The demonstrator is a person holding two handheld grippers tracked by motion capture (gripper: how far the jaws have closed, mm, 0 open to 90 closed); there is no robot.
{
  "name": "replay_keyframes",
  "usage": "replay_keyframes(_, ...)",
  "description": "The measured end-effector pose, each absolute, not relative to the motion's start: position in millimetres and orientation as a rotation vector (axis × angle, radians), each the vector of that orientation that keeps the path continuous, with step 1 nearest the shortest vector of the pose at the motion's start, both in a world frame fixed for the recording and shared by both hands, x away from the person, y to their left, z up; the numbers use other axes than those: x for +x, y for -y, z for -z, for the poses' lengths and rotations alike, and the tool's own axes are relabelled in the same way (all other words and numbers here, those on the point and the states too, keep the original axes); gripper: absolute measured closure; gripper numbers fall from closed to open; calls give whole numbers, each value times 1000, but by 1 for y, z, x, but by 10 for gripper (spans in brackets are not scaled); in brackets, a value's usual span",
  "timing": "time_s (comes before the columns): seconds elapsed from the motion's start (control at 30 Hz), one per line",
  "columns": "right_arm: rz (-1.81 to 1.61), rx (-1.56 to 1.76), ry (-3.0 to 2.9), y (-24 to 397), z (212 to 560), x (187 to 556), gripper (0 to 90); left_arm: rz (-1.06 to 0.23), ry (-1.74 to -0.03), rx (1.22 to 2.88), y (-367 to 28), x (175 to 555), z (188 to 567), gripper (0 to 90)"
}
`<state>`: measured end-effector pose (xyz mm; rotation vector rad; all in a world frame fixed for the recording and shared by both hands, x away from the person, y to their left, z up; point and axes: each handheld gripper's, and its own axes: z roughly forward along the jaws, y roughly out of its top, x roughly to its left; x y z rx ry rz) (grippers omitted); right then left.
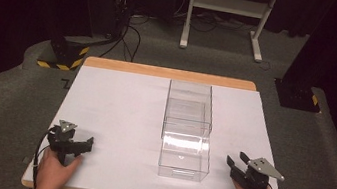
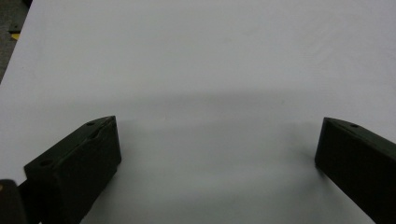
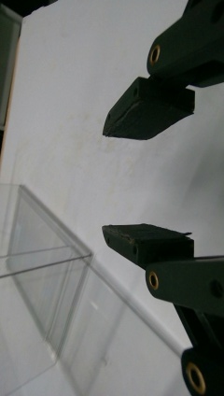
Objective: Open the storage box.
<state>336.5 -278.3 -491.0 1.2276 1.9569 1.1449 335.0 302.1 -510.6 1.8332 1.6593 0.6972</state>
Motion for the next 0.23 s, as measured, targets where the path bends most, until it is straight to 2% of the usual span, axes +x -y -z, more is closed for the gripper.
replay_keyframes(0.23, -1125, 1259, -1949, 280, 496, 339, 400, -697, -1659, 1834, -302, 335, 511, 4)
